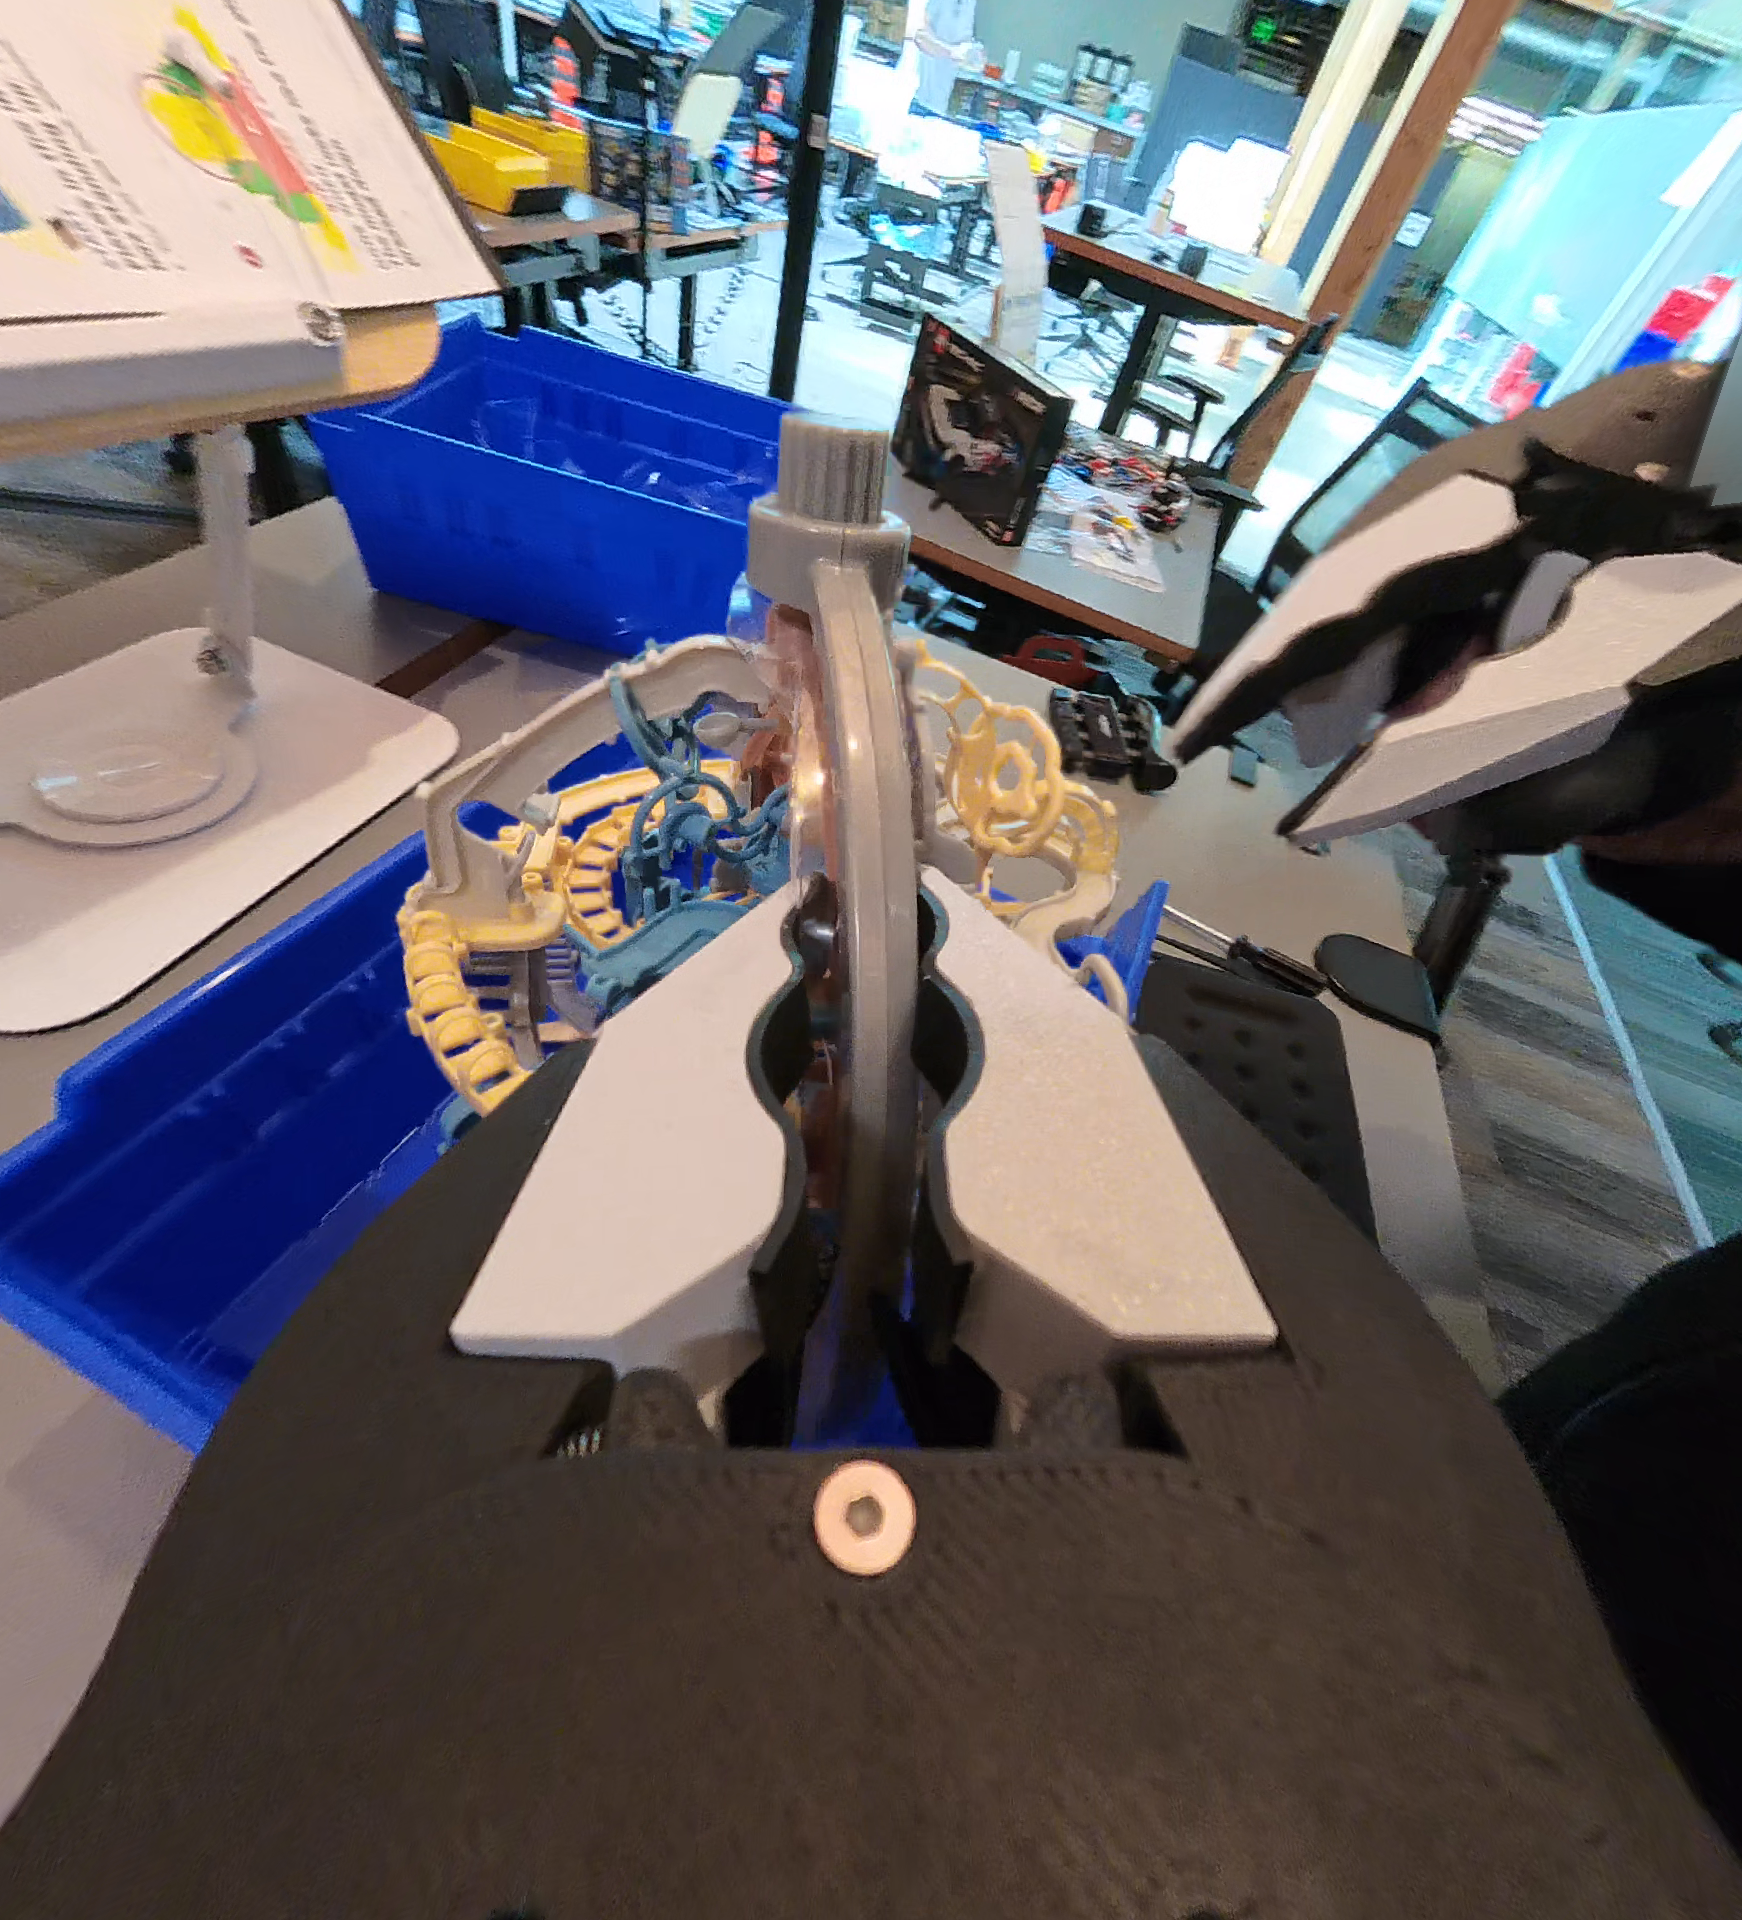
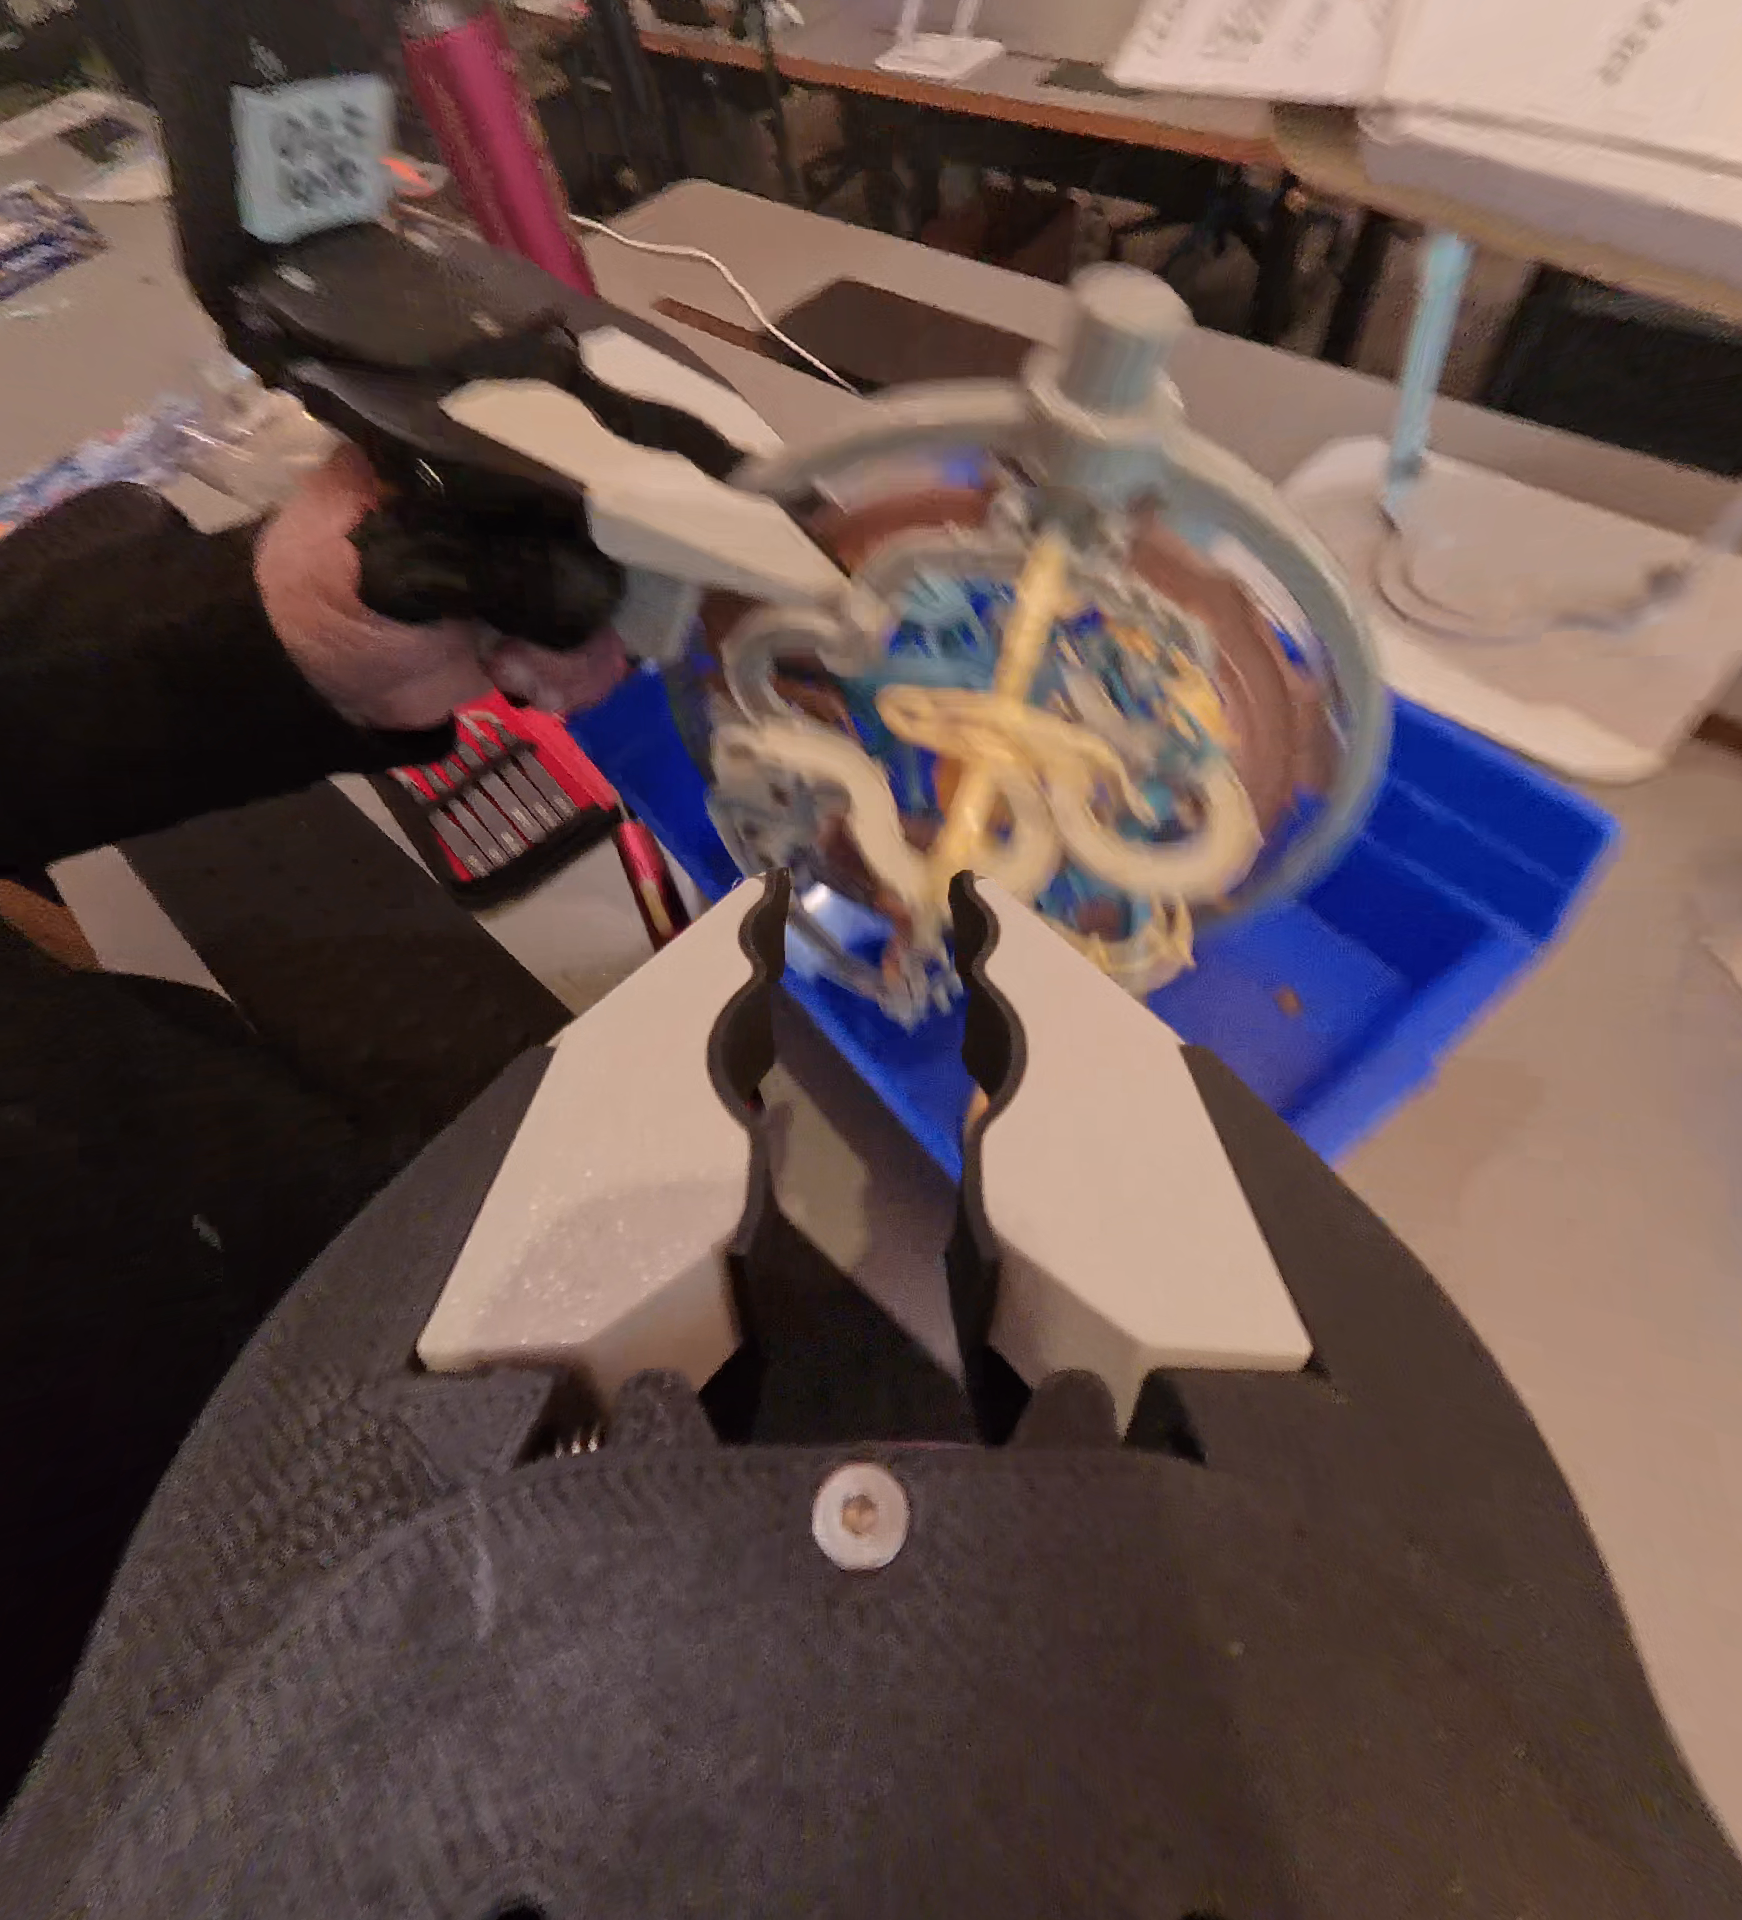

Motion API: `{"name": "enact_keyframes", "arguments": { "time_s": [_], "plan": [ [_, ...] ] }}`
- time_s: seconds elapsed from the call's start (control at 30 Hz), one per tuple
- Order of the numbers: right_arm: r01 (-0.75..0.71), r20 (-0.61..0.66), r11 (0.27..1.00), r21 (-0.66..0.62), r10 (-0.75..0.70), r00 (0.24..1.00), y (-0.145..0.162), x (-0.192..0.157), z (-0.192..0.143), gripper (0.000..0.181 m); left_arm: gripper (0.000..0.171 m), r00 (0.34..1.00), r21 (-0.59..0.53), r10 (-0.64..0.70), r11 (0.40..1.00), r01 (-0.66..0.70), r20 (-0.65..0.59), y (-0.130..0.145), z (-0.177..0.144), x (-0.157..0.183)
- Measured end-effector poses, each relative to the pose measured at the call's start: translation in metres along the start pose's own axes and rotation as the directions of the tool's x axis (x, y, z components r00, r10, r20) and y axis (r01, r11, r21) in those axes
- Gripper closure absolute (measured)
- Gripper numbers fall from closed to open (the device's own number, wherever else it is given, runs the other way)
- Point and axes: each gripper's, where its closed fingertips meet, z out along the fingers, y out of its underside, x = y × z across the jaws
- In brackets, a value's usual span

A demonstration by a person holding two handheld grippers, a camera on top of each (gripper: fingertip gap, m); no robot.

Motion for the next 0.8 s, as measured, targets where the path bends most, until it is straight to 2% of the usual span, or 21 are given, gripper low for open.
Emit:
{"name": "enact_keyframes", "arguments": {
  "time_s": [0.1, 0.2, 0.27, 0.33, 0.47, 0.57, 0.63, 0.73, 0.8],
  "plan": [
    [-0.133, -0.082, 0.990, -0.043, 0.129, 0.988, 0.044, 0.022, -0.045, 0.153, 0.160, 0.994, -0.023, 0.048, 0.999, -0.046, 0.098, 0.003, -0.003, -0.007],
    [-0.239, -0.237, 0.959, -0.153, 0.199, 0.951, 0.114, 0.053, -0.080, 0.156, 0.160, 0.979, -0.022, 0.094, 0.996, -0.092, 0.180, -0.001, -0.004, -0.009],
    [-0.269, -0.323, 0.926, -0.264, 0.178, 0.929, 0.165, 0.065, -0.094, 0.162, 0.160, 0.964, -0.017, 0.113, 0.993, -0.113, 0.241, -0.002, -0.002, -0.010],
    [-0.284, -0.330, 0.911, -0.301, 0.179, 0.927, 0.194, 0.066, -0.094, 0.166, 0.160, 0.939, -0.037, 0.158, 0.987, -0.154, 0.307, 0.002, 0.003, -0.012],
    [-0.279, -0.349, 0.904, -0.324, 0.160, 0.923, 0.207, 0.075, -0.082, 0.164, 0.159, 0.912, -0.073, 0.212, 0.977, -0.199, 0.352, 0.008, 0.015, -0.006],
    [-0.303, -0.361, 0.864, -0.402, 0.154, 0.920, 0.228, 0.083, -0.072, 0.164, 0.159, 0.904, -0.088, 0.210, 0.978, -0.190, 0.374, 0.012, 0.021, 0.002],
    [-0.299, -0.357, 0.846, -0.441, 0.141, 0.923, 0.239, 0.085, -0.068, 0.175, 0.155, 0.927, -0.079, 0.162, 0.987, -0.143, 0.338, 0.018, 0.025, 0.013],
    [-0.295, -0.339, 0.854, -0.428, 0.151, 0.928, 0.239, 0.086, -0.063, 0.177, 0.151, 0.926, -0.086, 0.154, 0.988, -0.132, 0.345, 0.023, 0.026, 0.020],
    [-0.274, -0.328, 0.856, -0.438, 0.132, 0.935, 0.238, 0.086, -0.062, 0.177, 0.154, 0.933, -0.077, 0.106, 0.993, -0.084, 0.345, 0.026, 0.024, 0.021]
  ]
}}
